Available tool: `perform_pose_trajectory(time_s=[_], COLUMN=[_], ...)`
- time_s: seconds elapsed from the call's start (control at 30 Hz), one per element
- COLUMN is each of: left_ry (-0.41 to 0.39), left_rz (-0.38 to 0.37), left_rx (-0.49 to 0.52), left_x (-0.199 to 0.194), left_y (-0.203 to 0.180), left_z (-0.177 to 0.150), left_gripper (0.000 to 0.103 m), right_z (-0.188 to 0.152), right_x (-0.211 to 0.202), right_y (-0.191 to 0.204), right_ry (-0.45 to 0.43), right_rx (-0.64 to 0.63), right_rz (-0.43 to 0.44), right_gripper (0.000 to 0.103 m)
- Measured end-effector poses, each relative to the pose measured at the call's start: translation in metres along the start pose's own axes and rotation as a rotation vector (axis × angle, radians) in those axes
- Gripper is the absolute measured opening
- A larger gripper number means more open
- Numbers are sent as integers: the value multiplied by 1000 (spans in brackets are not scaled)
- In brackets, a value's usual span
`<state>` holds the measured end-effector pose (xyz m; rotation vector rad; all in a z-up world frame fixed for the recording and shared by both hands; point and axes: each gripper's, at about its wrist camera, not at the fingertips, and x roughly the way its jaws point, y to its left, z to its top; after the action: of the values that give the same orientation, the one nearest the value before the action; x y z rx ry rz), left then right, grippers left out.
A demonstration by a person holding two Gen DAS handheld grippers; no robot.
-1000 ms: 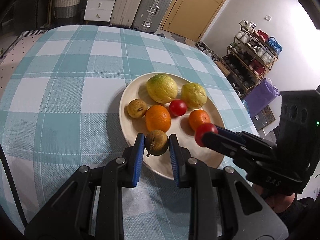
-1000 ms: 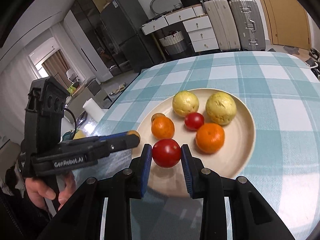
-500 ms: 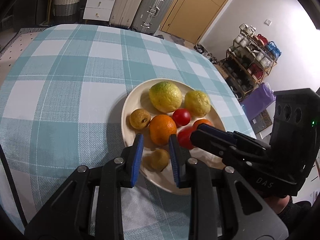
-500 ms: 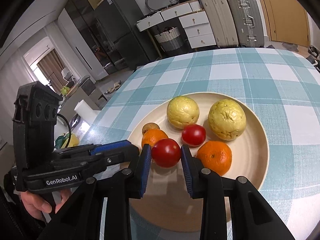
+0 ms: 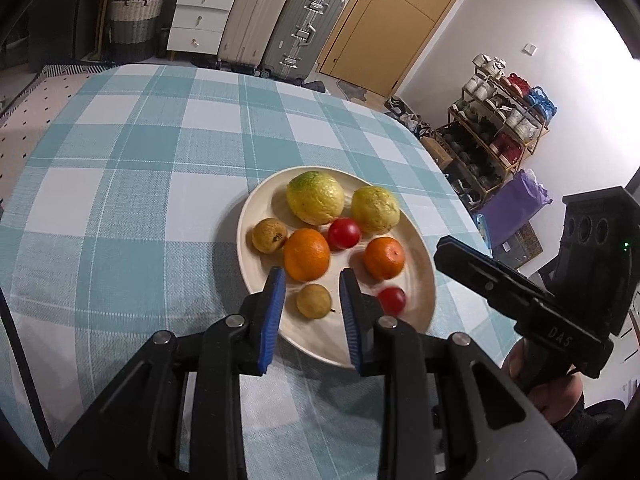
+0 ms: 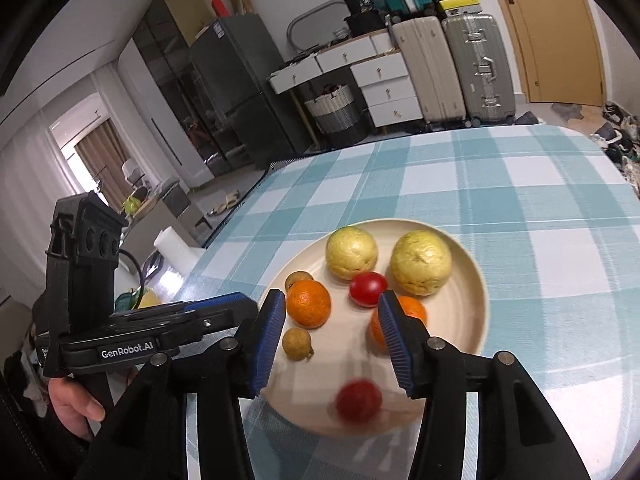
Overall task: Organize fruits
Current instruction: 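Open both tools and lift them away from the plate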
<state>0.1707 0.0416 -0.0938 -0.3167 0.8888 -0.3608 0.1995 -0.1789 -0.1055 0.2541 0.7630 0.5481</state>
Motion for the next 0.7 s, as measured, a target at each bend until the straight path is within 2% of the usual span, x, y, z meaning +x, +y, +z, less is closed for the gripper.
perform_pose_trajectory(time_s=[0.3,0.37,0.6,0.7], left_ry=[-10,-11,-16,-14], left_rz=[-10,-9,-5,1], left_rx=[35,43,69,72], left_x=[-22,-26,-39,-42], left_y=[-25,-31,-48,-53], left_z=[-26,-33,-58,-68], left_gripper=[34,36,52,63], right_z=[-15,-20,-39,-48], right_x=[-39,-47,-74,-83], right_y=[-10,-11,-6,-3], right_ry=[-42,-50,-78,-83], right_rx=[46,48,37,27], right_rz=[-34,-38,-44,-45], right_gripper=[54,60,76,82])
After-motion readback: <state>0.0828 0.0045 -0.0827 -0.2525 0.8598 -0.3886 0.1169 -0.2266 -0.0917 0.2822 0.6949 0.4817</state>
